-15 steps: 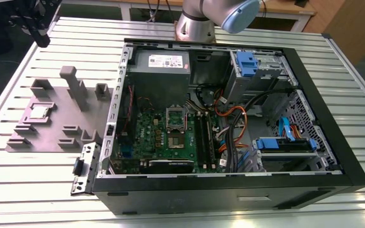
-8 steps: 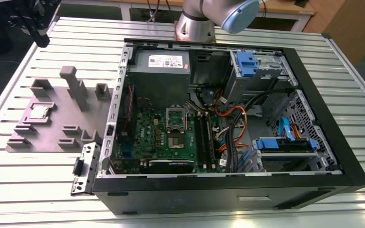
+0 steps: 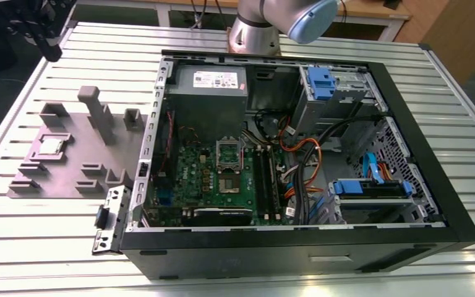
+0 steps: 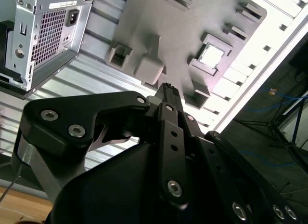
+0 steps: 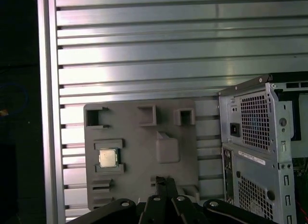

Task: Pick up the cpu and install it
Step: 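Reach for the cpu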

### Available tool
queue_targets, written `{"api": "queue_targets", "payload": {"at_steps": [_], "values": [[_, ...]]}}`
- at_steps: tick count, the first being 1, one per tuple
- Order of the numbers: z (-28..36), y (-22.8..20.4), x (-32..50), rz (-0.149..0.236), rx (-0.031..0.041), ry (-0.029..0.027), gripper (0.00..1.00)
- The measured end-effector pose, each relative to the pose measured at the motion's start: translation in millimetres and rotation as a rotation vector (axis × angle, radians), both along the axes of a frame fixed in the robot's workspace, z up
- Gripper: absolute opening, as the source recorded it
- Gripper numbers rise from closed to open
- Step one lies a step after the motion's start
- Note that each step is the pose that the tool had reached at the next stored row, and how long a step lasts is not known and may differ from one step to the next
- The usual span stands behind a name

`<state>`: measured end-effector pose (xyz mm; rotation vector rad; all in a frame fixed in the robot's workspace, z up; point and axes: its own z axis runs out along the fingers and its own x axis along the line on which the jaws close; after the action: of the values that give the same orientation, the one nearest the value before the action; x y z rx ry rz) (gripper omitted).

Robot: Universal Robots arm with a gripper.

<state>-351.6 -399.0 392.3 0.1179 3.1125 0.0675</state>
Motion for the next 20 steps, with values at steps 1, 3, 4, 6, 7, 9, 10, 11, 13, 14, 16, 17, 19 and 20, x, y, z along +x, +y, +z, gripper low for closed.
{"api": "queue_targets", "payload": {"at_steps": [1,3,4,6,7,9,10,11,13,14,16,17,19,20], "values": [[0.0,0.0,-0.4,0.000,0.0000,0.0000,0.11],[-0.1,0.0,-1.1,0.000,0.0001,-0.0001,0.11],[-0.1,0.0,-1.6,0.000,0.0001,0.0000,0.11],[-0.1,0.1,-2.7,0.000,0.0001,-0.0001,0.11],[-0.2,0.1,-3.5,0.000,0.0001,-0.0001,0.11],[-0.3,0.0,-6.6,0.000,0.0001,-0.0002,0.11],[-0.4,0.0,-9.2,0.000,0.0001,-0.0001,0.11],[-0.5,0.1,-12.3,0.000,0.0000,0.0001,0.11],[-1.0,0.1,-19.9,0.000,0.0000,0.0000,0.11],[-1.3,0.2,-23.9,0.000,0.0001,-0.0002,0.11],[-1.5,0.1,-31.8,0.000,-0.0001,0.0001,0.11],[-1.8,0.1,-35.6,0.000,0.0001,0.0001,0.11],[-2.4,0.1,-42.4,0.000,0.0001,0.0001,0.11],[-2.6,0.1,-45.0,0.000,0.0001,0.0003,0.11]]}}
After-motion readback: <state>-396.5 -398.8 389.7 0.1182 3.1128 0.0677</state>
